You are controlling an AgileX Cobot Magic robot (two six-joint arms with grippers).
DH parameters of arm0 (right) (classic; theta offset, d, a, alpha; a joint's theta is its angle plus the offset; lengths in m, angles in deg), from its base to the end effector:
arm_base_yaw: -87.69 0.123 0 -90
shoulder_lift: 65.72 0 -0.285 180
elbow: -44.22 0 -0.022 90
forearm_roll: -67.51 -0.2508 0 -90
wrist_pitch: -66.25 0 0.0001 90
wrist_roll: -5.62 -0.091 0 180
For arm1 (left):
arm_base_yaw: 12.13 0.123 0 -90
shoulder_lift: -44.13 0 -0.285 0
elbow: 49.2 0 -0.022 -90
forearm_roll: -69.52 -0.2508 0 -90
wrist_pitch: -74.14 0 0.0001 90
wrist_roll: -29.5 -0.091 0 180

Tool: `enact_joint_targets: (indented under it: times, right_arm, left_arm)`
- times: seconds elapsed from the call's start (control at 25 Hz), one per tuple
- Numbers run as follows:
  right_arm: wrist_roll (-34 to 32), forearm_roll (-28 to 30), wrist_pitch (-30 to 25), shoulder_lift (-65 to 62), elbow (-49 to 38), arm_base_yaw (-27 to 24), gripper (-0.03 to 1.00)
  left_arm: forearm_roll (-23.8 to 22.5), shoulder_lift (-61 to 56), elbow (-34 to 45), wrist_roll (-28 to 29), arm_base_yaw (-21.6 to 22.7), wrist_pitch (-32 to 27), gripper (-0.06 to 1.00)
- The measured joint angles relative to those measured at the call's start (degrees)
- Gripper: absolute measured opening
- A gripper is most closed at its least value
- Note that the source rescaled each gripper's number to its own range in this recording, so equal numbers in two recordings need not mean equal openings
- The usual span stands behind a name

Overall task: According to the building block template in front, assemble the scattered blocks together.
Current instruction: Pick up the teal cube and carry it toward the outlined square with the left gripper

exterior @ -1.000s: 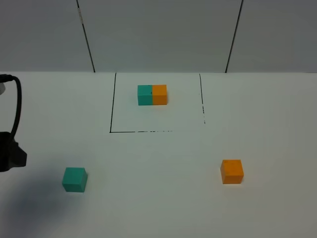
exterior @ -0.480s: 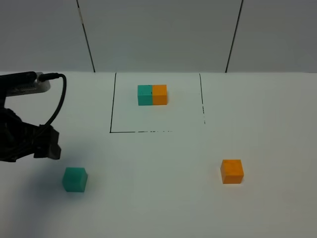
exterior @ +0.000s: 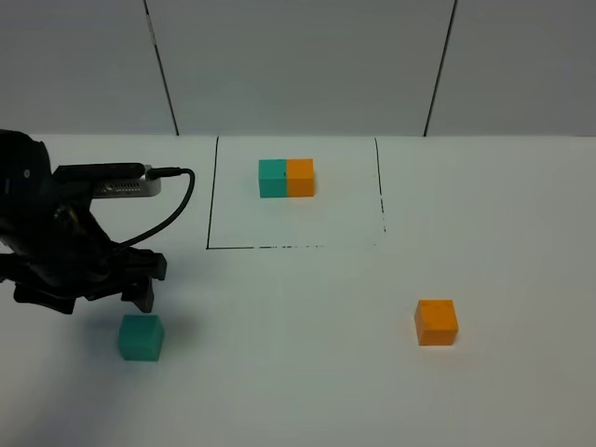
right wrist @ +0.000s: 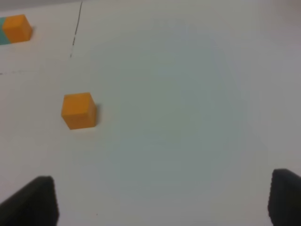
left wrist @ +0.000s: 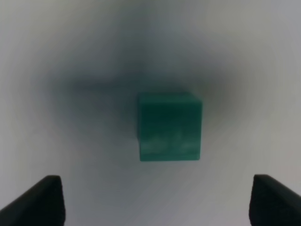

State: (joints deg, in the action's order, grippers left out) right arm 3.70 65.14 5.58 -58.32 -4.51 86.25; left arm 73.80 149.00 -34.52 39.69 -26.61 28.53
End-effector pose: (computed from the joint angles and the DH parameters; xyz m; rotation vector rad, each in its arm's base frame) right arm -0.0054 0.0034 0.2767 0.0578 2.0375 0.0547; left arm 0.3139 -0.0861 0.2061 0.0428 2.8966 -0.1658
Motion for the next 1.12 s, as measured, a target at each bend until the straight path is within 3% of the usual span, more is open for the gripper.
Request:
enact_joint_targets:
  times: [1.12]
  right_arm:
    - [0.0,0.0,0.0,0.0,0.0,0.0,0.78]
  left_arm:
    - [3.1,15.7,-0.4,-1.4,-1.0,6.9,0.67]
